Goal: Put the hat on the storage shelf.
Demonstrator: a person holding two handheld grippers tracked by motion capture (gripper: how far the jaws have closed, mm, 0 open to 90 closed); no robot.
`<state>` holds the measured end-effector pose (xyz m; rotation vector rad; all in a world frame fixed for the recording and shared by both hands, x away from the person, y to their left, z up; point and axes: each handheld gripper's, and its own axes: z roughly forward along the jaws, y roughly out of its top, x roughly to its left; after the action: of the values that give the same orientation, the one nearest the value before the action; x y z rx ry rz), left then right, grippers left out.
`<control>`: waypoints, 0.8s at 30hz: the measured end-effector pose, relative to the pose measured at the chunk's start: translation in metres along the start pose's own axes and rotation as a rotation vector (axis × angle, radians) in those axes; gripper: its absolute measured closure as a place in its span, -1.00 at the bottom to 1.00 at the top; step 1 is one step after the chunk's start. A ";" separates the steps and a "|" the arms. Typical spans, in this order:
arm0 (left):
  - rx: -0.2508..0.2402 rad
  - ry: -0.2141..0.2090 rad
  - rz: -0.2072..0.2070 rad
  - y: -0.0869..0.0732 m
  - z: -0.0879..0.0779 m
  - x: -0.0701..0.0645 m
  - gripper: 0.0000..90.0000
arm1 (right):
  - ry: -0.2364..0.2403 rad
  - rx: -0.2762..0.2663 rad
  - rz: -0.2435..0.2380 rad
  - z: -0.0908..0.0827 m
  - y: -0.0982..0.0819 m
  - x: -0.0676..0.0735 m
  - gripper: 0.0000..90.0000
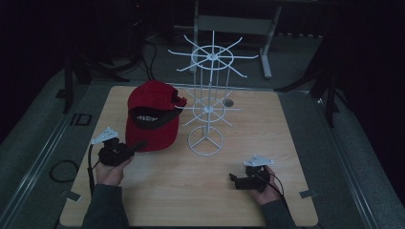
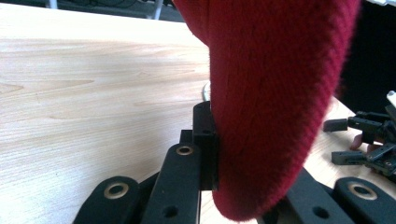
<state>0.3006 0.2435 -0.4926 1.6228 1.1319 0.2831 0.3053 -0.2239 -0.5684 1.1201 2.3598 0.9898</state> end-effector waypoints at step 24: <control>-0.087 0.037 0.011 0.009 -0.015 -0.011 0.91 | 0.000 -0.001 0.000 0.000 0.000 0.000 -0.71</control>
<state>0.2893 0.2441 -0.4757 1.5531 1.1236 0.3670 0.3053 -0.2238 -0.5684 1.1201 2.3591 0.9907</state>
